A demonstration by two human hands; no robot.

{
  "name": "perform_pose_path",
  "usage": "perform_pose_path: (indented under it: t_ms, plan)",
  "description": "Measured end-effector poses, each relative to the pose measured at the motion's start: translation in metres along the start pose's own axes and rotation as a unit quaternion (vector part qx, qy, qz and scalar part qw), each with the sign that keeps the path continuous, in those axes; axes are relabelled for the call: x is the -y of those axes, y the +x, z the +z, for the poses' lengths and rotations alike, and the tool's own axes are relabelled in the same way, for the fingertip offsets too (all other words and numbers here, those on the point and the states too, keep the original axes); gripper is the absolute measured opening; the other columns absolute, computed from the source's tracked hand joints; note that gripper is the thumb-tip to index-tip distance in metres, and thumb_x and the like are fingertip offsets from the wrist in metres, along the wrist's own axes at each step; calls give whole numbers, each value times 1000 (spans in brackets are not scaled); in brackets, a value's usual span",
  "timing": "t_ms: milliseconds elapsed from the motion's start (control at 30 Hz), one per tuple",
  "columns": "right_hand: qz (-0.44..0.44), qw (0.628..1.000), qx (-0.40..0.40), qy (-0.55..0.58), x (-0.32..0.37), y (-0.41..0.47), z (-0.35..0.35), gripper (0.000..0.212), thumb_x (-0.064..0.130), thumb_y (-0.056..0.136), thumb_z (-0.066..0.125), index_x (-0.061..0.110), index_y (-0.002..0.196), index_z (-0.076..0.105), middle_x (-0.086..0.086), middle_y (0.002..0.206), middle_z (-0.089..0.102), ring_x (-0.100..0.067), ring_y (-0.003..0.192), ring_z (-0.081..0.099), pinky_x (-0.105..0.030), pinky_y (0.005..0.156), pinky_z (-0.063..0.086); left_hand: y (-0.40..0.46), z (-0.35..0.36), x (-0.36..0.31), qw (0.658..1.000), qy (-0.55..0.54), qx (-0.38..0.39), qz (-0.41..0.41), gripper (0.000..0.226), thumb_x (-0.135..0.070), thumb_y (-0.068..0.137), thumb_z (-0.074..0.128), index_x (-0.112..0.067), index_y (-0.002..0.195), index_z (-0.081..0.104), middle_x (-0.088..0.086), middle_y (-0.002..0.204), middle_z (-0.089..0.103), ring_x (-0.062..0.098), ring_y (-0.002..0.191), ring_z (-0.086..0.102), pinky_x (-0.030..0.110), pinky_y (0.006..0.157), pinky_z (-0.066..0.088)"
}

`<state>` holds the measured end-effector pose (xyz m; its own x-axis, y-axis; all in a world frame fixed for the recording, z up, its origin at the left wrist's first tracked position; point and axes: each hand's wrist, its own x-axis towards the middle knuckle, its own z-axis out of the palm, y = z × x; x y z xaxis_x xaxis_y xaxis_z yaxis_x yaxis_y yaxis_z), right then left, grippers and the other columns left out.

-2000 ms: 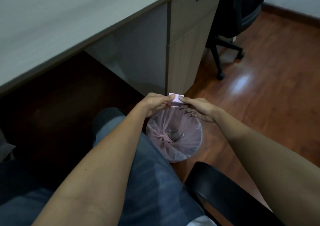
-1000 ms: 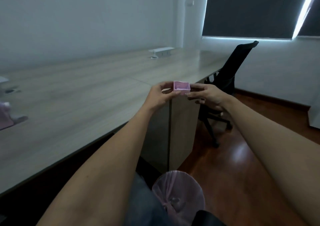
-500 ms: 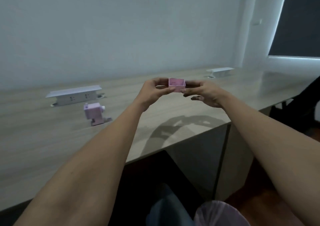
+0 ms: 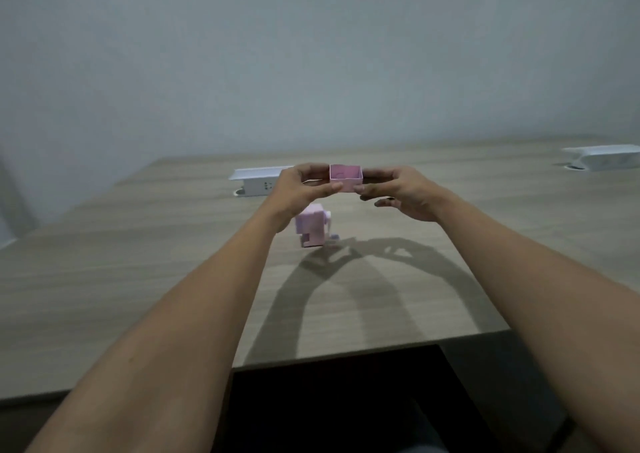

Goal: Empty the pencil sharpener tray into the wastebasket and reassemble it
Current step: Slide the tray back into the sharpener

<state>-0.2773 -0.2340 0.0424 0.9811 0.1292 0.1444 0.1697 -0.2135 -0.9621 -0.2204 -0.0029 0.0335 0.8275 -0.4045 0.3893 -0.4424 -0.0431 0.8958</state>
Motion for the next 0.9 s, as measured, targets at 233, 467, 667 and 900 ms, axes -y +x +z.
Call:
perform_pose_path:
  t_ms: [233, 467, 667, 900]
  plan:
    - [-3, 1000, -10, -9, -14, 51, 41, 51, 17, 81, 83, 13, 129, 69, 4, 117, 77, -12, 105, 68, -30, 86, 45, -9, -64, 28, 998, 2, -57, -22, 50, -10, 80, 83, -3, 127, 67, 11, 120, 75, 22, 114, 71, 29, 99, 55]
    - [-11, 1000, -27, -4, -47, 68, 50, 53, 10, 77, 85, 3, 127, 69, -6, 127, 72, -15, 121, 65, -28, 106, 43, -33, -103, 63, 991, -12, -115, -71, 49, -11, 80, 83, -1, 125, 66, 14, 121, 73, 24, 115, 70, 19, 90, 57]
    - [9, 1000, -3, -12, -63, 73, 56, 56, 10, 81, 82, 2, 134, 64, -6, 129, 70, -15, 119, 65, -24, 102, 46, -53, -105, 99, 984, 13, -90, -154, 47, -16, 81, 84, -5, 123, 66, 15, 115, 74, 26, 99, 72, 30, 75, 59]
    - [16, 1000, 7, 3, -72, 77, 56, 57, 7, 81, 81, 3, 135, 63, -10, 128, 72, -20, 119, 67, -27, 100, 51, -56, -89, 105, 984, 33, -61, -163, 47, -10, 82, 81, -1, 126, 65, 17, 117, 74, 17, 92, 70, 12, 69, 55]
